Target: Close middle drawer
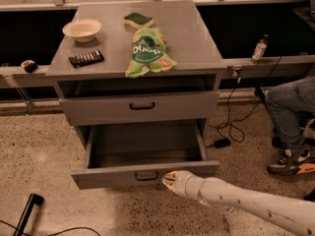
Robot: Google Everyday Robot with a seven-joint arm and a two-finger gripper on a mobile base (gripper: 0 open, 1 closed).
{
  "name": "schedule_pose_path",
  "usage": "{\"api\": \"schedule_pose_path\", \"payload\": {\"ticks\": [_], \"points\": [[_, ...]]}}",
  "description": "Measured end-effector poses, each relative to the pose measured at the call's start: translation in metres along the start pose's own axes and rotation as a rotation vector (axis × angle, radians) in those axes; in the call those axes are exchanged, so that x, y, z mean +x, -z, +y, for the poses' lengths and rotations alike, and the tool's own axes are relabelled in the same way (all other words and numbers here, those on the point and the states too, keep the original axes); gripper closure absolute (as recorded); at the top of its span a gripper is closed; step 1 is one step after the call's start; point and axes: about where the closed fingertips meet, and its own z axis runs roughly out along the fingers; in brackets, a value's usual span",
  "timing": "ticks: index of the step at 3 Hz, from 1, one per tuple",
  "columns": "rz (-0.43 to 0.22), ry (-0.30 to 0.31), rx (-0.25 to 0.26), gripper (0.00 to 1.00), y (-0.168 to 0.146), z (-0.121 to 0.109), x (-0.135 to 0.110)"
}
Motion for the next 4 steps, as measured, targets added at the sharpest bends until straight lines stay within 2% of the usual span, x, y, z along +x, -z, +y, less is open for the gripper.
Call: {"api": "schedule_pose_path", "payload": {"ticks": [1,2,4], "points": [[-0.007,-0.003,0.063,1.00,-0.009,-0.039,0.013],[-0.029,0.000,0.089,1.00,-0.016,-0.069,0.020],[-0.064,0.016,0.092,1.00,-0.036,-0.123,0.027]]}}
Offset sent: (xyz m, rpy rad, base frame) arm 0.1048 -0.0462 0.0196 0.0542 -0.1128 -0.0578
